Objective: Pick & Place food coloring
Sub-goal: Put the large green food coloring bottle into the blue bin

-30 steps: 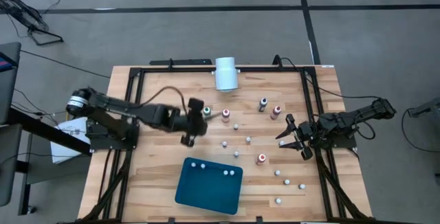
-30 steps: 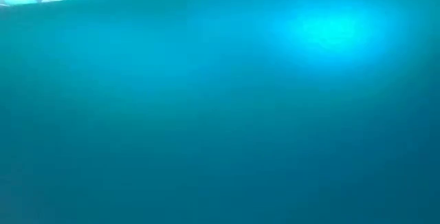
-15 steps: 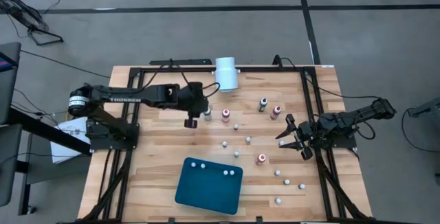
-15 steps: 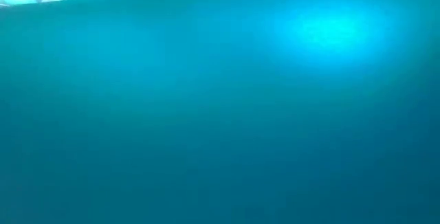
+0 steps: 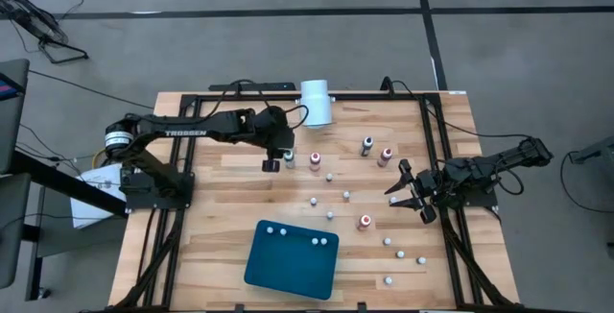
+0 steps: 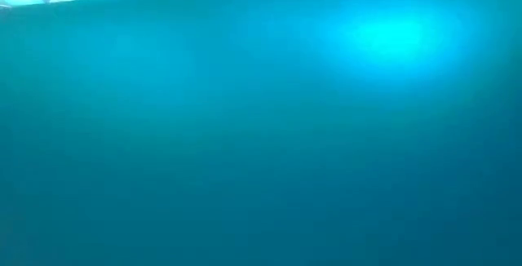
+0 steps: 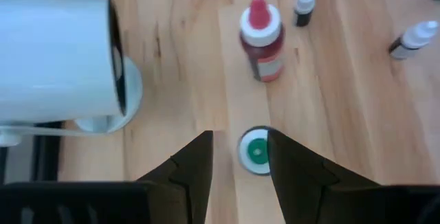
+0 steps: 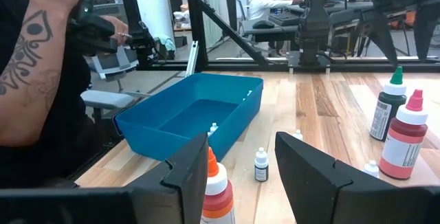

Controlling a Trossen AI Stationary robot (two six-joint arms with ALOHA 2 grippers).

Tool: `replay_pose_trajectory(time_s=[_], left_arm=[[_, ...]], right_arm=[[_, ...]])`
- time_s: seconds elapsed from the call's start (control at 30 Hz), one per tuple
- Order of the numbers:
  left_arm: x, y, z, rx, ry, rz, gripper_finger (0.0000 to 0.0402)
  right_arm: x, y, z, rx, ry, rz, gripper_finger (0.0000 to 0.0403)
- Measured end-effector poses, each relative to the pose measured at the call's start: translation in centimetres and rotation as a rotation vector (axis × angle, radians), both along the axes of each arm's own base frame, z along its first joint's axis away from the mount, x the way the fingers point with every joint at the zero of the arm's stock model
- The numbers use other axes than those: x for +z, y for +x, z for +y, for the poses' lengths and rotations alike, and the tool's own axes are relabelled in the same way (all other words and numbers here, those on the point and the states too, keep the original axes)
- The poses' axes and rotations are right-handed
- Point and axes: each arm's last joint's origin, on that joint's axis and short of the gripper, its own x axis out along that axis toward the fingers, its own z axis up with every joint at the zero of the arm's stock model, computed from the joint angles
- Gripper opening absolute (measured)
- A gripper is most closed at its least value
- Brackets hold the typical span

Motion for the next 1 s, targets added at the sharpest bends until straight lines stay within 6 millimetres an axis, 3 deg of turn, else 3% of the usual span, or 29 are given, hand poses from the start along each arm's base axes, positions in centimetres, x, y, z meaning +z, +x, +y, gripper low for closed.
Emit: replay_pose_trajectory(time_s=[0.4,1.0], left_arm=[[-0.2,-0.1,0.1,0.018,-0.032,0.014,0.0207],[-3.0,1.2,0.5,-0.016,-0.082,0.079,0.0212]], right_arm=[[0.0,0.0,0.0,0.0,0.0,0.001,0.0159],[0.0,0.0,0.0,0.0,0.001,-0.002,0.0159]])
